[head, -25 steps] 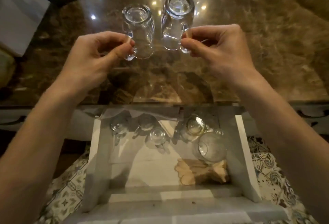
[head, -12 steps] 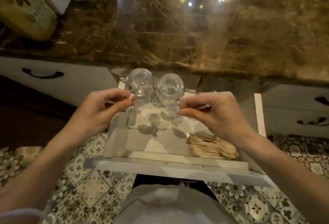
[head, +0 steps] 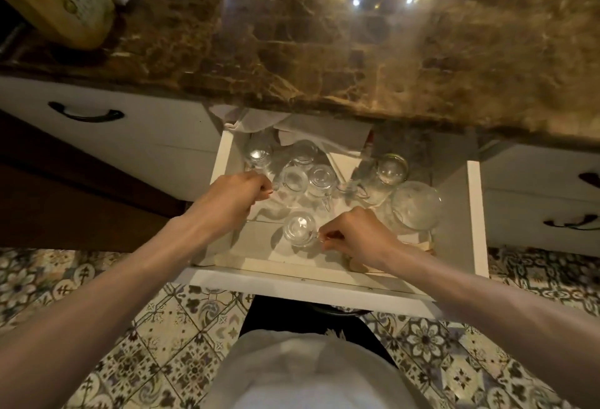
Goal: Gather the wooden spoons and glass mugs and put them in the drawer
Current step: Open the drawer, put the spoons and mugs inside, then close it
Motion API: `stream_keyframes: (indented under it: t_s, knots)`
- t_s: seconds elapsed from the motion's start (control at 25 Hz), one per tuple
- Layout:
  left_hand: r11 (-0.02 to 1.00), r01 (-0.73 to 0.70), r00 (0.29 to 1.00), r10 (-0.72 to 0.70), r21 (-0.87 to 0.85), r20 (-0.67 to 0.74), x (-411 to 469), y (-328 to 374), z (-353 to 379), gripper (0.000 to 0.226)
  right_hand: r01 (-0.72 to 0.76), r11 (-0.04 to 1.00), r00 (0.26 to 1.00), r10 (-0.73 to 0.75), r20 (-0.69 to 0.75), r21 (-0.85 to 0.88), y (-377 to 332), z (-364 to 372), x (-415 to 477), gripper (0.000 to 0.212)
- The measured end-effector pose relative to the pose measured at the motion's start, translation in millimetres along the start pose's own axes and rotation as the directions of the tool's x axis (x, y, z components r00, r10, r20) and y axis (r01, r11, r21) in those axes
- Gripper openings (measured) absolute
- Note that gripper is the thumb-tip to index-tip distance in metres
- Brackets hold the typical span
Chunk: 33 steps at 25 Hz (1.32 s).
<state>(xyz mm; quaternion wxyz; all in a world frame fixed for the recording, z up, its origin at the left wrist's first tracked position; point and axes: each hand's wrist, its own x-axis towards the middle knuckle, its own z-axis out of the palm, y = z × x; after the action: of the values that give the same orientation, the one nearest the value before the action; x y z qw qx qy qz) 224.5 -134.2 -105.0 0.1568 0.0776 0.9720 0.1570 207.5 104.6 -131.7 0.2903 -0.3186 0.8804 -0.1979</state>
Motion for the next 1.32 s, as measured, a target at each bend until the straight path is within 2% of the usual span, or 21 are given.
stream_keyframes:
  t_s: [0.12, 0.24, 0.36, 0.48, 0.56, 0.72, 0.84, 1.0, 1.12, 1.16, 1.24, 1.32]
  knots:
    - [0.989, -0.077, 0.99, 0.061, 0.123, 0.13, 8.6, -2.8, 5.0, 0.033, -0.01, 1.0, 1.0, 0.01, 0.006, 0.02, -1.1, 10.0, 13.6, 0.004]
    - [0.977, -0.109, 0.981, 0.074, 0.186, 0.181, 16.1, -2.7, 6.0, 0.039, -0.017, 0.998, 1.0, 0.017, -0.003, 0.063, -1.9, 17.3, 21.2, 0.009]
    - [0.959, -0.095, 0.981, 0.046, 0.266, 0.187, 21.3, -0.7, 5.3, 0.03, -0.015, 0.995, 1.0, 0.018, -0.022, 0.103, -1.8, 18.4, 23.0, 0.011]
    - [0.839, -0.105, 0.987, 0.021, 0.533, 0.162, 29.2, 1.1, 5.0, 0.027, -0.002, 0.992, 0.999, 0.007, -0.043, 0.126, -3.0, 17.4, 24.3, 0.011]
    - [0.771, -0.099, 0.99, 0.014, 0.629, 0.139, 35.5, -2.1, 3.3, 0.027, 0.011, 0.992, 0.998, -0.004, -0.057, 0.126, -6.8, 17.8, 26.6, 0.012]
    - [0.738, -0.095, 0.992, 0.011, 0.668, 0.129, 40.1, -5.7, 5.9, 0.03, 0.033, 0.989, 0.998, -0.024, -0.064, 0.141, -15.5, 24.0, 36.6, 0.008]
    - [0.725, -0.08, 0.993, 0.0, 0.684, 0.116, 42.1, -4.1, 9.9, 0.028, -0.008, 0.994, 1.0, 0.011, -0.021, 0.111, -22.1, 30.8, 48.7, 0.01]
    - [0.815, -0.031, 0.993, -0.042, 0.579, 0.113, 38.8, 0.6, -5.2, 0.028, -0.083, 0.994, 0.996, 0.081, 0.039, 0.068, -25.9, 32.8, 54.3, 0.022]
    - [0.952, 0.064, 0.997, -0.075, 0.298, 0.026, 18.9, 8.3, -30.2, 0.032, -0.122, 0.992, 0.99, 0.12, 0.073, 0.014, -33.0, 13.9, 37.9, 0.044]
    - [0.98, 0.056, 0.998, -0.046, 0.193, -0.053, 11.0, 10.8, -40.9, 0.031, -0.128, 0.989, 0.992, 0.127, 0.027, 0.07, -38.2, 5.0, 25.6, 0.043]
    - [1.0, -0.019, 0.962, 0.014, -0.015, -0.273, 0.9, 15.7, -64.0, 0.029, -0.117, 0.922, 0.985, 0.156, -0.077, 0.37, -55.0, -12.3, -9.5, 0.028]
    - [0.986, -0.14, 0.848, 0.071, -0.093, -0.526, 5.9, 17.7, -89.5, 0.028, -0.075, 0.732, 0.98, 0.18, -0.086, 0.678, -74.9, -22.7, -45.1, 0.013]
